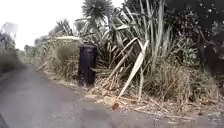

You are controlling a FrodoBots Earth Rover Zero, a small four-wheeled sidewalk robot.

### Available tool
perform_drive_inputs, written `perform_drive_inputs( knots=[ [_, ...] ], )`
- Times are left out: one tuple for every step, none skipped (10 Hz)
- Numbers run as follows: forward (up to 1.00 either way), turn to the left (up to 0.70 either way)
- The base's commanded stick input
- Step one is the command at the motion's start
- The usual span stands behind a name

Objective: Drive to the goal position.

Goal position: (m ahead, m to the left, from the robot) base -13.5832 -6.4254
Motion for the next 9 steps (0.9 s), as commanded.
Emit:
perform_drive_inputs(
  knots=[
    [0.00,0.70],
    [0.00,0.70],
    [0.00,0.70],
    [0.00,0.70],
    [0.00,0.70],
    [0.00,0.70],
    [0.00,0.70],
    [0.00,0.70],
    [0.00,0.70]
  ],
)
